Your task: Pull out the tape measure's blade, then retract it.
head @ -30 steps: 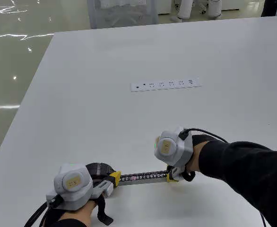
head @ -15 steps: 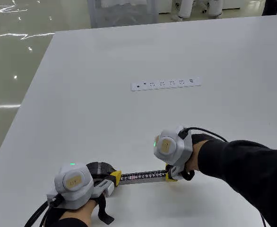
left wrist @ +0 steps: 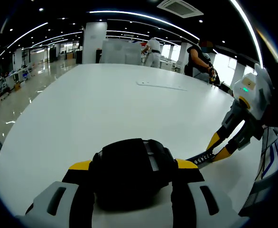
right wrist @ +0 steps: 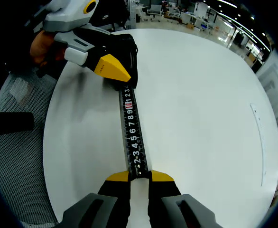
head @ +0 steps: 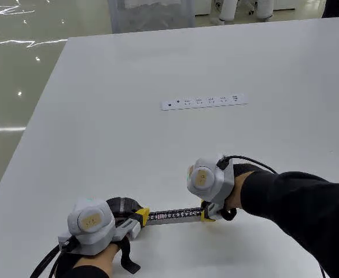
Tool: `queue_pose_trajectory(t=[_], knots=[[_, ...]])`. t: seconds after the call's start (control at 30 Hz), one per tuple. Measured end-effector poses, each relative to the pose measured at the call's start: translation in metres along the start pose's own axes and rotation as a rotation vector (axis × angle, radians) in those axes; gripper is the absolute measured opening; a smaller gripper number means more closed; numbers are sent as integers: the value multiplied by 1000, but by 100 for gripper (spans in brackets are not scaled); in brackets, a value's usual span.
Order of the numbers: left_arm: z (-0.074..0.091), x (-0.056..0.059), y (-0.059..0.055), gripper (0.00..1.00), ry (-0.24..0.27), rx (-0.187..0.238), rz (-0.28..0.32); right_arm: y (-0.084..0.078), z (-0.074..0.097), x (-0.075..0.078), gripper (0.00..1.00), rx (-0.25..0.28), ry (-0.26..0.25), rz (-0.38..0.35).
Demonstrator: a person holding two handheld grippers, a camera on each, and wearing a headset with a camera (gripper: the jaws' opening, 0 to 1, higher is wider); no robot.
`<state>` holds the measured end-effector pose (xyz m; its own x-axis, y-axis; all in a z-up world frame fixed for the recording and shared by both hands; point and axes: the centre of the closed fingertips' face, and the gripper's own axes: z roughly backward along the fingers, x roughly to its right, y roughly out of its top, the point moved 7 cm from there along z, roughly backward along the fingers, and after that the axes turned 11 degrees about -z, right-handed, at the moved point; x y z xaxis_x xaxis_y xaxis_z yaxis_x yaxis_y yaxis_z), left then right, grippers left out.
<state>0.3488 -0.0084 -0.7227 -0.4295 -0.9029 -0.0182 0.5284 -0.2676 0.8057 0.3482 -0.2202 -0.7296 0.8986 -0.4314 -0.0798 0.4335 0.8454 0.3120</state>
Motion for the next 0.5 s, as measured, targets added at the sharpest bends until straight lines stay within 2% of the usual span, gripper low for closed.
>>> queue_pose_trajectory(t=[0.5], knots=[[0, 0, 0, 61, 0, 0, 1, 5, -2, -1, 8, 0, 4, 2]])
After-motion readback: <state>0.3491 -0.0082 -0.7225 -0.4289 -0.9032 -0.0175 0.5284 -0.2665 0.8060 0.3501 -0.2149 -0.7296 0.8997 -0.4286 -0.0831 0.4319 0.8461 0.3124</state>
